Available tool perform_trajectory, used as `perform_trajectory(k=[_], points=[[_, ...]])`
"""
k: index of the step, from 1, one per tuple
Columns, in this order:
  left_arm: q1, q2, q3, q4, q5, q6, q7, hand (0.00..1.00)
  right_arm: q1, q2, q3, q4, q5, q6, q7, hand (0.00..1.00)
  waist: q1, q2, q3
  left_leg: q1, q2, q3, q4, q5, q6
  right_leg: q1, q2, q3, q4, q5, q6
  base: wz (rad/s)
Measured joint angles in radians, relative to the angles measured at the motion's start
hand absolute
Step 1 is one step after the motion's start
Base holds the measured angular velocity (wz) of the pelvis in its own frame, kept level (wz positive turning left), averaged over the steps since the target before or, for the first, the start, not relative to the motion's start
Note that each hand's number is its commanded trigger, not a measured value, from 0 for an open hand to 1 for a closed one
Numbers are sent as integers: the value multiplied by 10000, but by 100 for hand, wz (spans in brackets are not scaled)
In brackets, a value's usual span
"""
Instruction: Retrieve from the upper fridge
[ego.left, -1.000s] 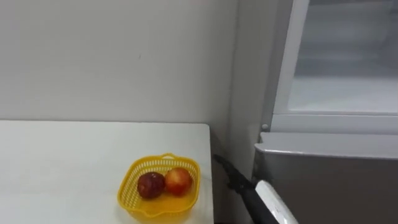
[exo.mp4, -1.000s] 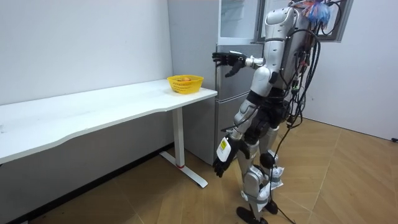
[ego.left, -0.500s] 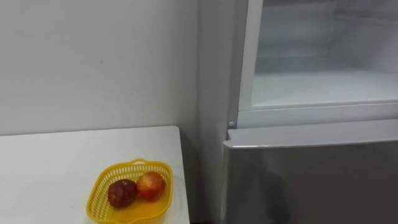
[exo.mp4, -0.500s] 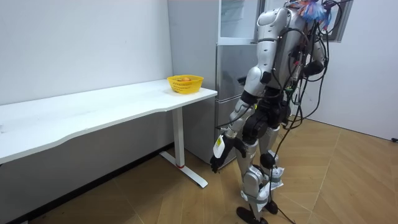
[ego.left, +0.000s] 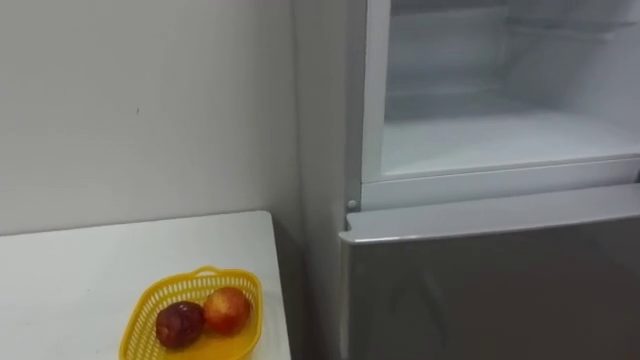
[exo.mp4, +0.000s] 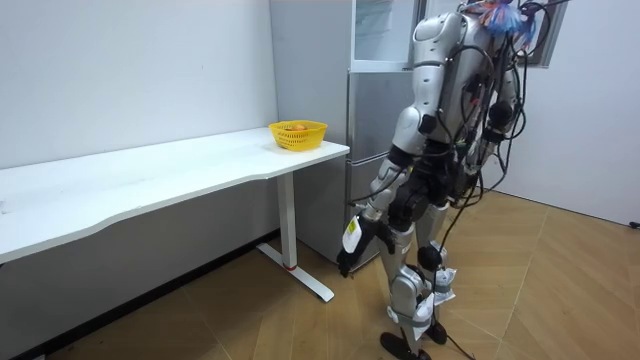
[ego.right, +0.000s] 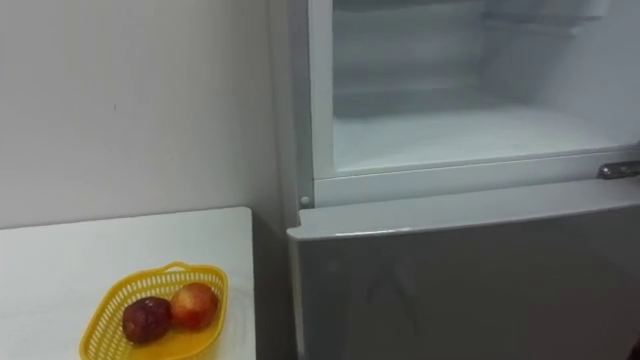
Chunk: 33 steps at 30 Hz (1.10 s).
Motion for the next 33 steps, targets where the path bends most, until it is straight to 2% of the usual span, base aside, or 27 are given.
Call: perform_trajectory(k=[3,7,9,10,14,16,18,22,24,26,28,30,31,33], points=[[68,-51,323,5,-10,337,-212,0,-576,18,-276,1041,1253,417,412,0,-12,-97,56,123,-9,-110,9,-1,-1,171,10,-22,-91,2,4,7],[92,-55,521,-10,-1,445,-464,0,-1130,13,-549,1531,2882,750,681,0,54,-172,69,110,-11,-115,42,-23,7,180,-32,-148,-76,-5,7,3],[87,-79,759,-21,25,589,-511,0,-1504,99,-808,1798,5016,844,851,0,65,-181,71,106,-11,-119,30,-24,6,176,-34,-177,-87,-1,3,0],[100,-80,898,-27,79,605,-523,0,-1568,167,-1003,1895,5577,843,856,0,46,-187,75,123,-12,-147,36,-24,6,216,-37,-209,-106,0,2,13],[279,-90,1906,-30,59,601,-530,0,-1803,505,-2373,2213,8588,845,967,0,-83,-176,87,221,-32,-330,138,-74,-7,445,-28,-302,-241,-46,16,12],[403,-105,2259,-55,-30,604,-524,0,-1808,505,-3005,2269,10128,855,931,0,-137,-178,86,232,-32,-348,155,-100,-10,474,-25,-324,-256,-66,21,5],[746,-147,2683,-260,-59,606,-512,0,-1872,492,-4122,2294,11995,838,913,0,-388,-175,84,242,-29,-367,200,-161,-16,500,-26,-357,-246,-99,18,0],[1102,-189,3533,-388,-32,537,-477,0,-1879,450,-5597,2292,13732,827,810,0,-643,-200,71,295,-31,-366,136,-171,-23,543,-29,-359,-250,-136,17,0],[1107,-159,3891,-445,-99,544,-467,0,-1933,277,-6420,2291,15048,824,610,0,-741,-209,66,306,-36,-363,108,-170,-23,525,-28,-340,-243,-147,18,0],[1145,-144,4033,-507,-95,565,-465,0,-2117,69,-6987,2292,15440,818,383,0,-900,-217,64,302,-44,-359,94,-170,-23,503,-30,-317,-226,-164,26,0],[1141,-127,4117,-595,-83,572,-468,0,-2283,-193,-7513,2259,15762,815,54,0,-906,-218,62,276,-45,-318,95,-170,-22,442,-20,-247,-198,-170,32,-8],[1137,-111,4215,-777,-84,599,-461,0,-2428,-433,-7829,2109,16133,714,-377,0,-880,-251,46,216,-53,-259,100,-171,-21,283,-38,-193,-26,-227,32,-10],[1106,-76,4218,-806,-85,600,-462,0,-2615,-644,-7936,2069,16303,638,-700,0,-895,-346,8,175,-61,-218,103,-170,-20,178,-54,-164,88,-261,31,-10],[1117,-29,4217,-949,-86,604,-461,0,-2855,-1088,-7963,1639,16673,598,-1298,0,-917,-388,5,123,-65,-163,106,-167,-18,67,-60,-115,194,-288,34,-8]])
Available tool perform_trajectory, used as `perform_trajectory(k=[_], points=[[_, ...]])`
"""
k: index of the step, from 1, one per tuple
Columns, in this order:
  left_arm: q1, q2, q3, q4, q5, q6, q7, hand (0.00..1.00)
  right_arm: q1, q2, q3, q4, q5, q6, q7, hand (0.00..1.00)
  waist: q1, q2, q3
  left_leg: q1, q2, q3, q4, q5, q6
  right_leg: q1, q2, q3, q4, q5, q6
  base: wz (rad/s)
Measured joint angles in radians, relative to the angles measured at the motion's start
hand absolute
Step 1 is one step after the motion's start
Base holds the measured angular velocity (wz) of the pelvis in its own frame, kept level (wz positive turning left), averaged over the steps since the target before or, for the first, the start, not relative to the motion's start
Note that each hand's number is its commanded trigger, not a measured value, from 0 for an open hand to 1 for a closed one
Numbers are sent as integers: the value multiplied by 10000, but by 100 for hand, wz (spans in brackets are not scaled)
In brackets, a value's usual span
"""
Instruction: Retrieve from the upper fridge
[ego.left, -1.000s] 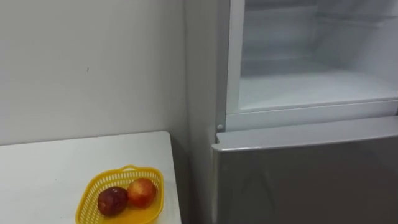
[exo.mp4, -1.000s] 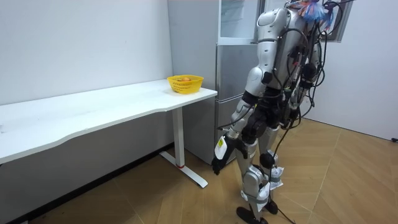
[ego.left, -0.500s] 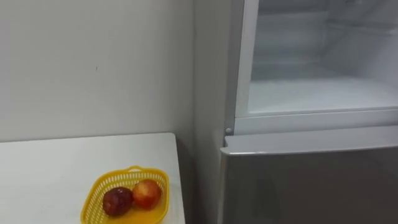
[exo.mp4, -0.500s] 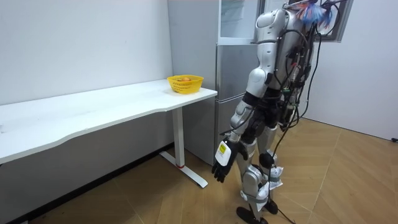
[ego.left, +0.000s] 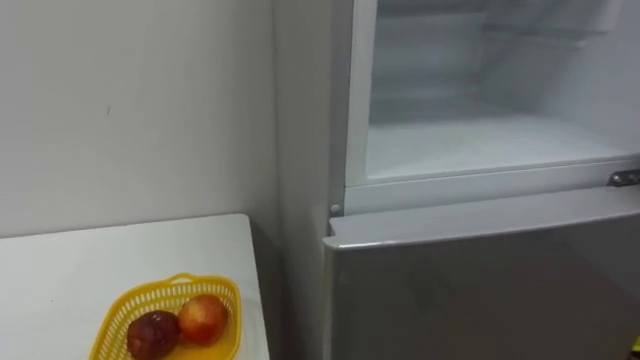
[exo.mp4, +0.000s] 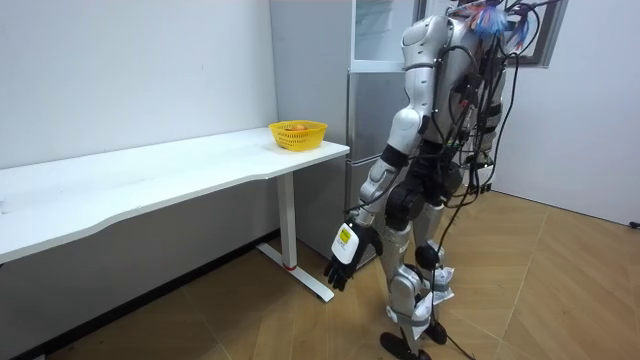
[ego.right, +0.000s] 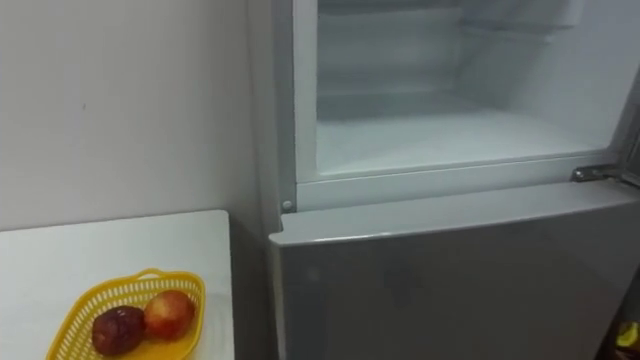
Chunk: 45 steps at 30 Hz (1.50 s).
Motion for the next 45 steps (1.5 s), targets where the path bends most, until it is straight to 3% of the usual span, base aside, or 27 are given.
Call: perform_trajectory(k=[5,9,14,22,31,37,45], points=[[77,58,50,-335,10,41,17,0,-423,-605,-648,-790,260,-197,-812,0,-6,-176,31,-76,14,87,-1,3,-6,-125,9,15,59,-40,-9,-1],[72,69,49,-425,9,42,38,0,-905,-1051,-755,-1218,215,-337,-1533,0,44,-280,4,-314,18,137,35,4,-6,-365,48,143,80,-24,-8,-3],[66,309,112,-418,32,21,129,0,-1277,-1664,-754,-1724,307,-466,-1840,0,89,-331,-11,-371,38,249,65,7,-7,-402,77,196,24,-1,-7,-5],[220,329,418,-642,17,16,235,0,-1719,-2691,-760,-2226,188,-500,-2130,0,-21,-491,-20,-358,88,247,72,14,-24,-291,151,157,-122,58,-56,0],[265,329,364,-624,-32,-25,273,0,-2085,-3108,-758,-2203,299,-670,-2486,0,-11,-627,-7,-364,109,249,126,26,-47,-282,141,165,-209,80,-80,0],[260,334,548,-584,-4,-255,477,0,-2623,-3803,-762,-2204,629,-966,-2679,0,-141,-639,-14,-434,110,211,130,26,-47,-282,145,130,-267,127,-77,1],[282,323,960,-495,-18,-262,588,0,-3248,-4120,-1494,-2203,714,-1155,-2677,0,-348,-764,-78,-533,100,118,131,27,-47,-296,171,17,-265,135,-79,3]])
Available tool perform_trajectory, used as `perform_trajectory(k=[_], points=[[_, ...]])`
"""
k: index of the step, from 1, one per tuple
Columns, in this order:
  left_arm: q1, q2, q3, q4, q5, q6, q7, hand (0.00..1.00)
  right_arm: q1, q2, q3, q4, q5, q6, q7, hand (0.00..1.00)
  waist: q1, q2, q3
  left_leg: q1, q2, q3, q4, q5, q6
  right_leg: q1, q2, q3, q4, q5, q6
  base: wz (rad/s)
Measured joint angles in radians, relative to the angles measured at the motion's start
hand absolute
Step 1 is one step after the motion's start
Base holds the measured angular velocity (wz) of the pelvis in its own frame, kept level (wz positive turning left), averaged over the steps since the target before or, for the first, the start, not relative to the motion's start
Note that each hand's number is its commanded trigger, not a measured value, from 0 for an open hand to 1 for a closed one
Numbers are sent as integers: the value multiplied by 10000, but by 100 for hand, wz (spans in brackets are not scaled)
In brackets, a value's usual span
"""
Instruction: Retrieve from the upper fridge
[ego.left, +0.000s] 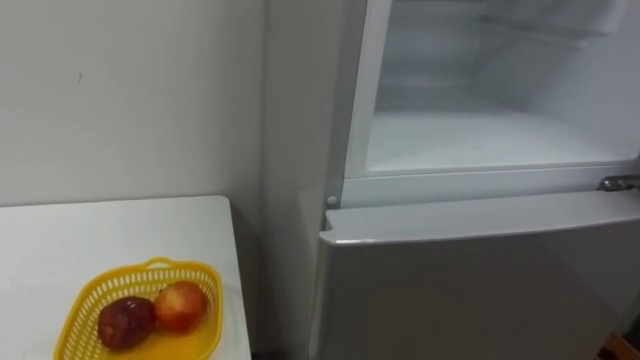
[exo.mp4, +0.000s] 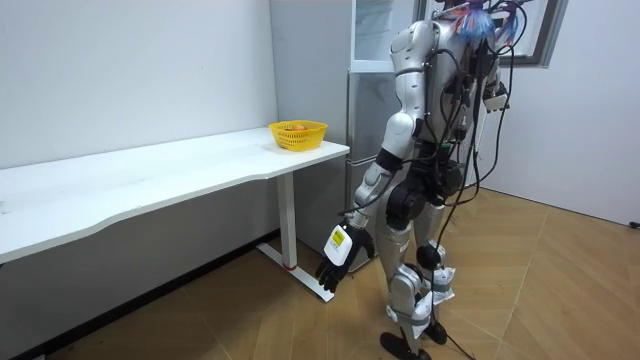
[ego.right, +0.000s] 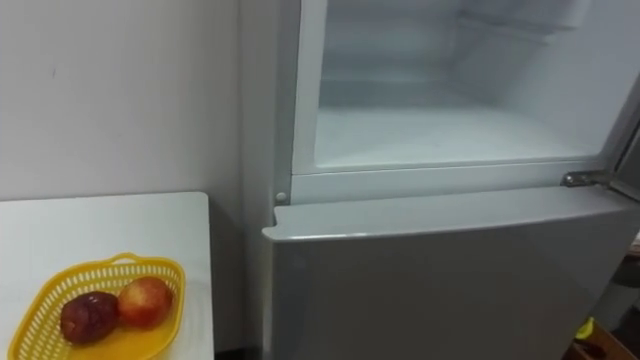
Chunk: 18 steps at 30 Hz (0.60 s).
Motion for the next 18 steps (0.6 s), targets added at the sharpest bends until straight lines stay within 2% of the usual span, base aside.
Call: perform_trajectory(k=[6,18], points=[[6,1,215,140,-10,-4,76,0,-276,-379,-1,1,-67,39,44,0,-186,-12,-10,4,4,-5,-3,0,0,2,-4,-64,2,16,-16,0],[33,-11,220,304,-14,-19,82,0,-316,-381,4,1,-171,87,16,0,-165,-51,-16,17,11,-2,51,5,-8,-9,-16,-123,-3,19,-20,0]])
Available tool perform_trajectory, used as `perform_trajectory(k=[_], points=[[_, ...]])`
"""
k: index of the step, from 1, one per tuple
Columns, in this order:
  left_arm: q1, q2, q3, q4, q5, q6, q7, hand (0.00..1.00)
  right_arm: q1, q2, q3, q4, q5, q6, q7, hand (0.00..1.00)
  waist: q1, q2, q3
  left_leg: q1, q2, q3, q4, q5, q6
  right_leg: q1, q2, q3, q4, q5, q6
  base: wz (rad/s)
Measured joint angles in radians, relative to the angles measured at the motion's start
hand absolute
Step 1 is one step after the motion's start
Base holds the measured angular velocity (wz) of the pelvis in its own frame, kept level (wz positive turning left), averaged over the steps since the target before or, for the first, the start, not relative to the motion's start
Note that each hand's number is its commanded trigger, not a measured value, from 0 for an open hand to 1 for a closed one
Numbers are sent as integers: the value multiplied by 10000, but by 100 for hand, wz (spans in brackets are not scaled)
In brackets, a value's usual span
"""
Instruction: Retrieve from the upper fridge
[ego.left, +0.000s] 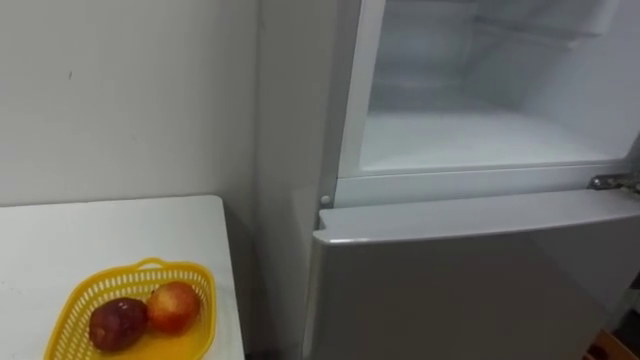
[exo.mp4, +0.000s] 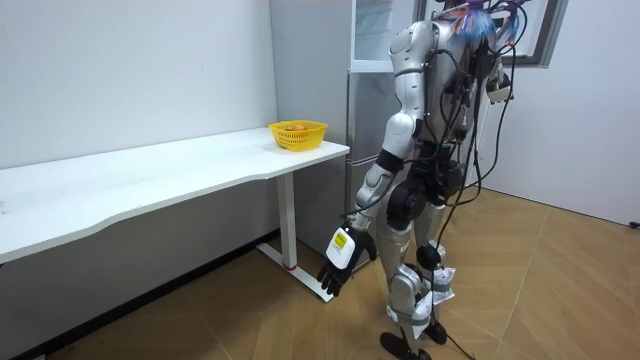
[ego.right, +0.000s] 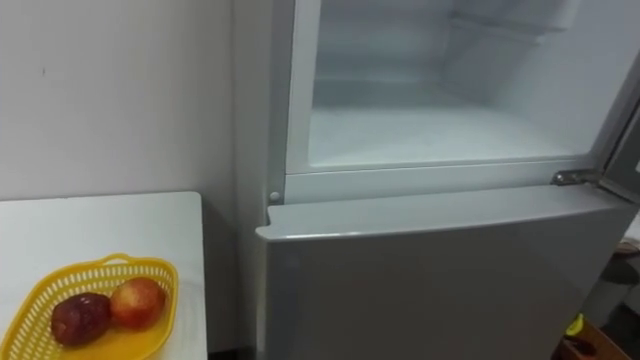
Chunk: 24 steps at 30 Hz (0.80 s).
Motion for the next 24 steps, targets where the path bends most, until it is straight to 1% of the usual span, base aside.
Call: perform_trajectory(k=[3,7,10,12,14,15,16,17,18,19,20,21,22,23,24], points=[[0,1,0,4,-14,-5,0,0,-12,0,9,-1,-19,0,-12,0,-3,-3,0,3,0,-4,1,0,0,-10,-3,-2,12,0,0,0],[-13,-1,-10,97,-17,-15,-40,0,-315,-1,103,-19,-45,-2,-154,0,-31,-7,0,13,-1,11,3,0,0,-7,1,10,23,0,0,0],[-19,-5,-24,214,-89,-15,-140,0,-351,0,415,-247,-189,-87,-200,0,1,22,11,19,4,47,8,0,0,1,8,21,24,1,-1,-4],[-20,-6,-34,211,-179,-17,-249,0,-350,1,476,-350,-512,-97,-194,0,8,80,30,20,7,56,8,-1,-1,-1,13,23,24,2,-1,0],[-57,-6,-56,224,-177,-12,-321,0,-261,67,678,-804,-929,-130,-190,0,49,249,61,46,21,133,7,-1,-1,-11,24,162,53,16,-2,-13],[-82,-1,-55,248,-176,-7,-325,0,-97,211,804,-1292,-1286,-132,-186,0,65,341,60,91,29,205,2,-1,-1,0,13,225,145,17,-3,-17],[-104,5,-54,265,-175,-5,-325,0,35,303,867,-1561,-1488,-136,-174,0,72,381,53,109,31,225,1,-1,-1,3,10,243,164,16,-3,-16],[-140,9,-51,267,-172,-12,-323,0,280,575,914,-2131,-1916,-137,-66,0,100,436,57,171,38,255,1,1,-4,19,11,292,168,17,-6,-18],[-209,8,-61,266,-173,-32,-323,0,650,851,1113,-2664,-2257,-233,75,0,192,447,60,221,35,294,2,14,-24,9,23,390,162,10,-30,-20],[-252,3,-66,268,-174,-36,-324,0,856,981,1175,-2944,-2425,-254,145,0,245,448,60,274,30,303,3,17,-30,12,37,428,156,17,-47,-24],[-321,1,-159,268,-175,-86,-323,0,1312,1311,1266,-3646,-2706,-256,197,0,349,446,61,316,25,299,-2,24,-42,20,67,497,167,30,-79,-18],[-345,2,-383,266,-210,-167,-313,0,1764,1710,1445,-4455,-2961,-317,227,0,364,456,68,288,46,324,1,28,-56,28,83,509,172,29,-104,-13],[-360,3,-553,267,-246,-211,-297,0,2018,1905,1596,-4907,-3078,-353,261,0,362,459,70,288,57,327,-4,33,-81,26,94,515,168,25,-111,-7],[-400,1,-882,286,-384,-255,-286,0,2401,2227,1888,-5618,-3162,-433,384,0,363,463,72,293,137,344,-12,46,-110,19,113,533,167,28,-116,-7],[-444,-3,-1128,331,-375,-343,-291,0,2583,2487,2180,-6134,-3206,-450,457,0,375,463,74,303,160,364,-9,50,-126,20,124,522,169,53,-151,-6]])
